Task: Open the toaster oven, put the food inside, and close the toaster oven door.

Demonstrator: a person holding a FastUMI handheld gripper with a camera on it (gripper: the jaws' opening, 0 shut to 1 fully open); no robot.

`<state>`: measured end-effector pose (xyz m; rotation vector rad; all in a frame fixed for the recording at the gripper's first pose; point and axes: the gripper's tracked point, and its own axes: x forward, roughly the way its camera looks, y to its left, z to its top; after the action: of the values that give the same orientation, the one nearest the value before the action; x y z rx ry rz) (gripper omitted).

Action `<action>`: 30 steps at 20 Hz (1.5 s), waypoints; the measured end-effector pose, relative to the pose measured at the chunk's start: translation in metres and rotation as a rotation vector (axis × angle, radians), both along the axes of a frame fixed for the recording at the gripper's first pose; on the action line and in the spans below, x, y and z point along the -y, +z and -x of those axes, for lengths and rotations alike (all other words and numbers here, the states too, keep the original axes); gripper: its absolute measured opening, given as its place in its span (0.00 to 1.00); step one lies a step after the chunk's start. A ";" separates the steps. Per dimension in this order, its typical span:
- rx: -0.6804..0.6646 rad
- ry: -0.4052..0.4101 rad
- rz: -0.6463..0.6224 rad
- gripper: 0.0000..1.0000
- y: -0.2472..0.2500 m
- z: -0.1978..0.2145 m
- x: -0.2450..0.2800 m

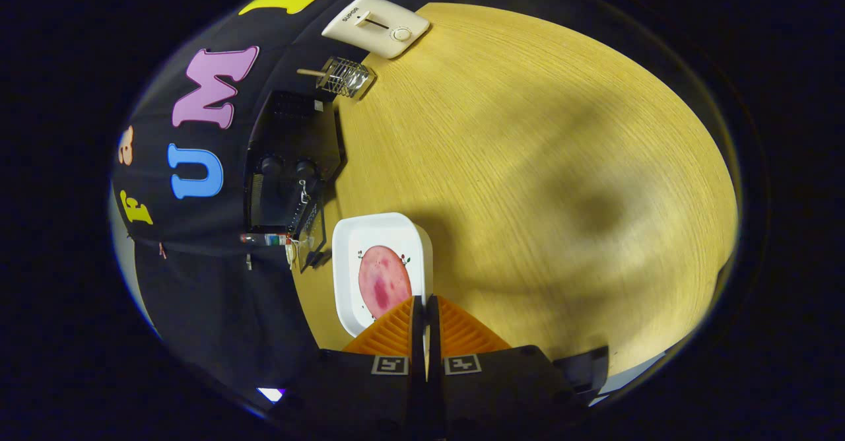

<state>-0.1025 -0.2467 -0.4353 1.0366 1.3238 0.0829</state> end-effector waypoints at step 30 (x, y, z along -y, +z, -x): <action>-0.023 -0.901 0.013 0.05 -0.008 -0.222 -0.315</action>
<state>0.1193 0.0685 -0.4435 1.5339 0.7739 -0.6133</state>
